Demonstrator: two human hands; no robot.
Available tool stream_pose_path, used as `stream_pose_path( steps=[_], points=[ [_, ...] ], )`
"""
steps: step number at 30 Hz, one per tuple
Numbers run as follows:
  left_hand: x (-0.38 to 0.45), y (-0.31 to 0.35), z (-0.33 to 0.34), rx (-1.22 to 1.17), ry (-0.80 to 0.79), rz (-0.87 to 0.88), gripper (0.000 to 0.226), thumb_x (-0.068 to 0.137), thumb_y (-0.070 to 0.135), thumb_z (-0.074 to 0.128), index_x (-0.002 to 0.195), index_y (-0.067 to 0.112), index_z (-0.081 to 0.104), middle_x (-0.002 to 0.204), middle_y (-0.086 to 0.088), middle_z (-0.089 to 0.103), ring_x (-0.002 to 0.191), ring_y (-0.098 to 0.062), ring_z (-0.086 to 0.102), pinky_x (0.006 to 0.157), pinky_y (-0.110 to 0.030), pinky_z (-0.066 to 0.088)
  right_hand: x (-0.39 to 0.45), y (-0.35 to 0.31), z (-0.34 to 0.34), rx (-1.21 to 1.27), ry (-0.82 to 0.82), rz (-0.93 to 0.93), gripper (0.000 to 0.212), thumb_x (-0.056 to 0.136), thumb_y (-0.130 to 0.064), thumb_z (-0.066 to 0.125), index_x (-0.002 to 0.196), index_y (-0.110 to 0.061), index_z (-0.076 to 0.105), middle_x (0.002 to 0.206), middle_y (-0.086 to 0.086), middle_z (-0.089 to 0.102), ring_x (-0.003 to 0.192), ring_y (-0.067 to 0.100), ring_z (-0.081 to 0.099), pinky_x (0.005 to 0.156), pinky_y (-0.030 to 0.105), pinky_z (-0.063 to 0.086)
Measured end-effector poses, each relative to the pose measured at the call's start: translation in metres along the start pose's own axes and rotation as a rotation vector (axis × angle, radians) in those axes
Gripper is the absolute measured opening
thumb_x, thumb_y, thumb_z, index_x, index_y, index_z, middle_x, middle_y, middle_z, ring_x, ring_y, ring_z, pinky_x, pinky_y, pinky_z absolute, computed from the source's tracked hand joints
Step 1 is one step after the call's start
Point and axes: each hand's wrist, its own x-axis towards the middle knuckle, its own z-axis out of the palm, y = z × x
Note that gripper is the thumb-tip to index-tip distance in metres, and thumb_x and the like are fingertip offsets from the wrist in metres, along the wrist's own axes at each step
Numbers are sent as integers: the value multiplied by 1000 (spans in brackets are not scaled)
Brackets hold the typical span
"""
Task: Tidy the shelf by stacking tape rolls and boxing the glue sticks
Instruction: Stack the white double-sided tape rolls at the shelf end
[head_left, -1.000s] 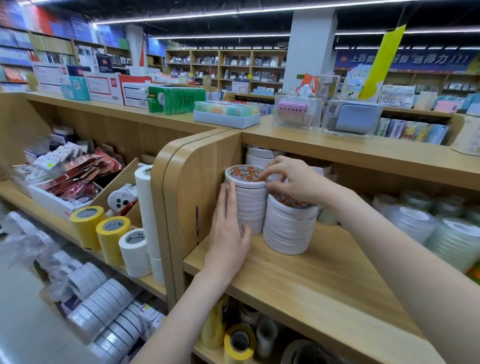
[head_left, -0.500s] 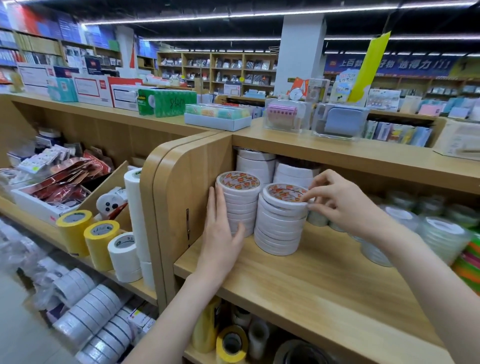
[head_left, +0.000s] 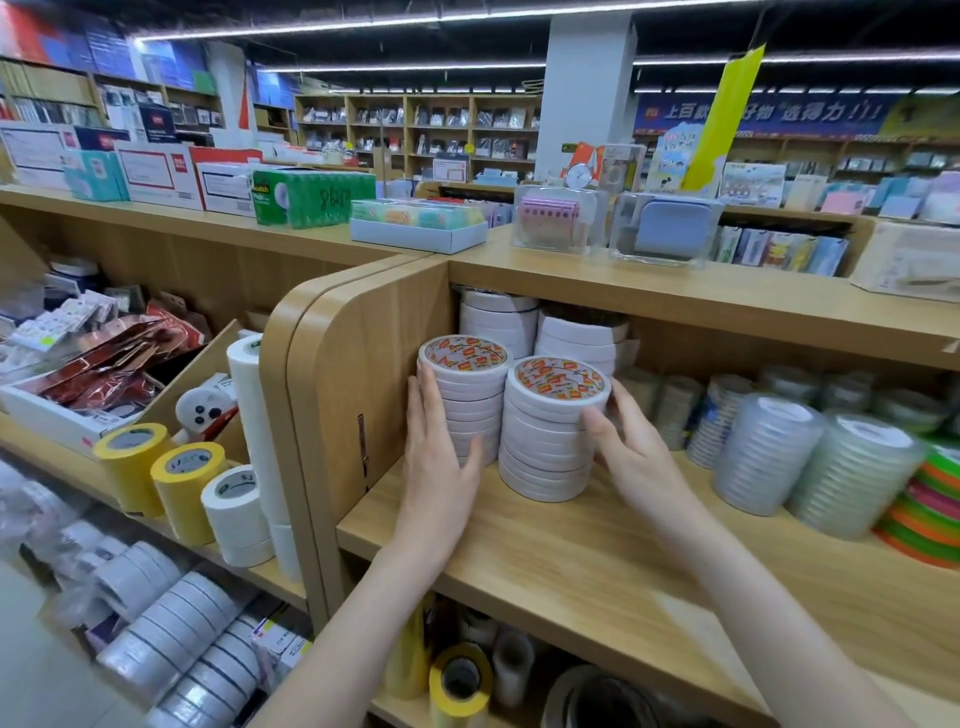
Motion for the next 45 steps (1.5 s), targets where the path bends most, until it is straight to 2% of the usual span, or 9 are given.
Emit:
stream_pose_path(
  steps=[3, 6, 12, 21, 24, 28, 35, 41, 45],
  points=[
    [-1, 0, -1, -5, -8, 0, 90, 91, 14, 56, 146, 30, -13, 157, 2, -6, 142, -6, -1, 107, -16, 3, -6, -1, 1, 36, -22, 39, 95, 76, -51, 54, 148, -22, 0, 150, -11, 23, 130, 0, 28, 106, 22, 25],
    [-3, -3, -2, 41, -20, 11, 100, 88, 1, 57, 142, 38, -18, 157, 4, -5, 142, -11, 8, 105, -16, 10, -11, 9, 9, -194, -50, 1, 115, 71, -37, 75, 146, -24, -11, 151, -10, 20, 136, 8, 25, 111, 28, 23],
    [-2, -3, -10, 201, -24, 13, 101, 88, 4, 57, 142, 36, -22, 155, 4, -1, 129, -17, 36, 96, -25, 33, -11, 6, 31, -103, 104, -37, 99, 74, -60, 50, 147, -23, -6, 151, -4, 26, 136, 13, 28, 112, 31, 23],
    [-11, -3, -6, 140, -82, -47, 92, 90, 11, 56, 144, 26, -17, 157, 3, -9, 141, -14, 13, 95, -9, 12, -4, 14, 36, -95, 149, -10, 100, 74, -62, 53, 147, -16, 2, 151, 1, 27, 137, 15, 29, 112, 37, 25],
    [-12, -4, -7, 160, -128, -66, 91, 91, 13, 55, 145, 21, -18, 156, 1, -14, 142, -13, 7, 94, -7, 11, -7, 19, 34, -183, 103, -6, 109, 74, -33, 75, 147, -15, -3, 153, 2, 21, 138, 16, 25, 113, 35, 23],
    [-12, -3, -9, 177, -176, -95, 90, 91, 16, 55, 145, 17, -17, 156, -1, -15, 143, -14, 5, 106, -16, 12, -7, 27, 34, -255, 107, -8, 105, 74, -19, 75, 147, -14, 0, 152, 5, 24, 138, 19, 26, 112, 39, 25],
    [-13, -3, -10, 157, -170, -100, 90, 91, 15, 55, 145, 16, -17, 155, 0, -16, 143, -12, 1, 98, -8, 5, -5, 19, 27, -175, 97, 13, 112, 65, -24, 82, 147, -21, 5, 147, -4, 34, 133, 13, 33, 109, 31, 28],
    [-13, -3, -10, 140, -169, -104, 89, 91, 15, 54, 145, 17, -17, 156, -2, -14, 143, -13, 1, 104, -13, 8, -4, 15, 38, -111, 202, 26, 114, 57, -71, 60, 147, -22, 10, 148, -4, 33, 134, 15, 33, 110, 40, 29],
    [-12, -4, -9, 133, -172, -101, 89, 91, 14, 55, 145, 16, -16, 156, -4, -13, 143, -14, 0, 98, -8, 4, -4, 14, 38, -58, 213, 38, 103, 68, -54, 72, 146, -23, 14, 147, -6, 35, 133, 12, 35, 111, 37, 29]
  ],
)
